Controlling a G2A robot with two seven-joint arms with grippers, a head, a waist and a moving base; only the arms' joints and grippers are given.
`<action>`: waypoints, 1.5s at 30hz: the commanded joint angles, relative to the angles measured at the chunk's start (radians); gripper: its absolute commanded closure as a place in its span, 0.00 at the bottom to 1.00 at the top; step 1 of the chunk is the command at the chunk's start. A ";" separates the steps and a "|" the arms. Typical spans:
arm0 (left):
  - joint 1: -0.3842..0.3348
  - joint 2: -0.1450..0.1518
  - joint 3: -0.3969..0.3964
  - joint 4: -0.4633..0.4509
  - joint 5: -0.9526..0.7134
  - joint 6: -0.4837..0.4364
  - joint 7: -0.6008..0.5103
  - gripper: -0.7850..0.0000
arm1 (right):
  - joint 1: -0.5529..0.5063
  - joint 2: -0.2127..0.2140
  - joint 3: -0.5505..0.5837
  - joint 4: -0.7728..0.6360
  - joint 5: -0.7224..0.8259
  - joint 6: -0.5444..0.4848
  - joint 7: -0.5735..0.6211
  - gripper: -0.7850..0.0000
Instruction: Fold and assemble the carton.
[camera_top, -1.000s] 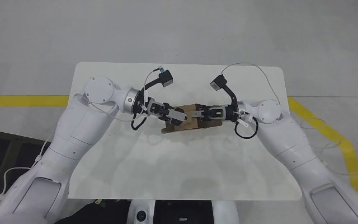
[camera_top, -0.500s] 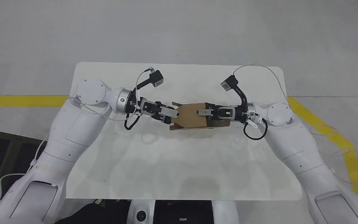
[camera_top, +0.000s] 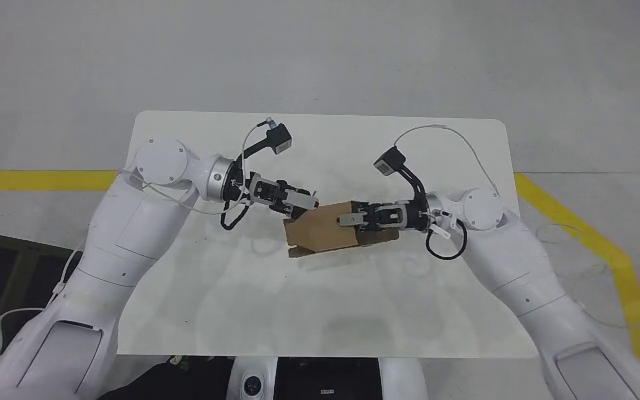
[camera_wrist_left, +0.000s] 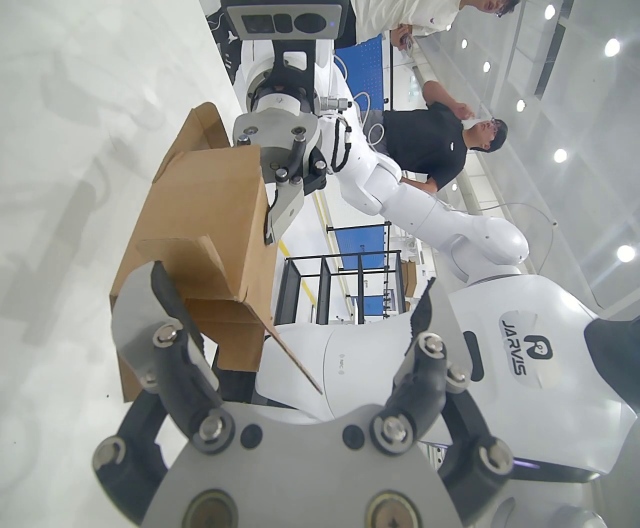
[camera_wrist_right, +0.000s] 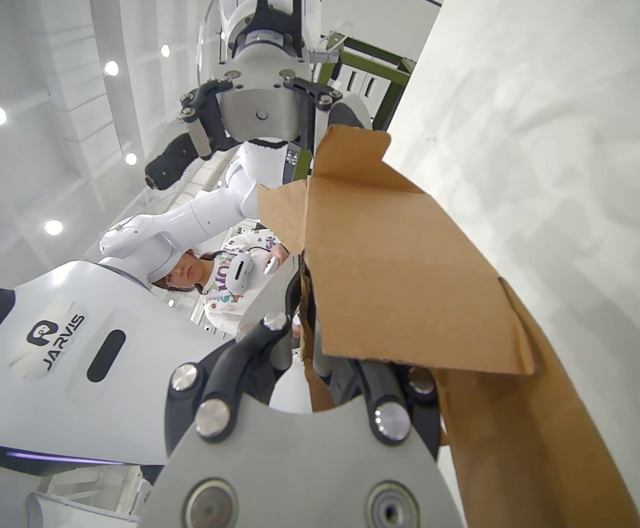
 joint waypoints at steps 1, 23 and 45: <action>0.000 0.000 0.001 0.000 -0.006 0.000 -0.004 0.00 | 0.002 -0.003 -0.003 0.003 0.000 -0.001 0.001 1.00; 0.015 -0.005 0.026 -0.032 0.014 0.003 0.009 0.00 | -0.025 -0.004 0.078 0.015 -0.092 -0.029 -0.193 1.00; 0.021 -0.005 0.021 -0.032 0.025 0.004 0.016 0.00 | -0.017 -0.031 0.085 0.024 -0.135 -0.054 -0.324 1.00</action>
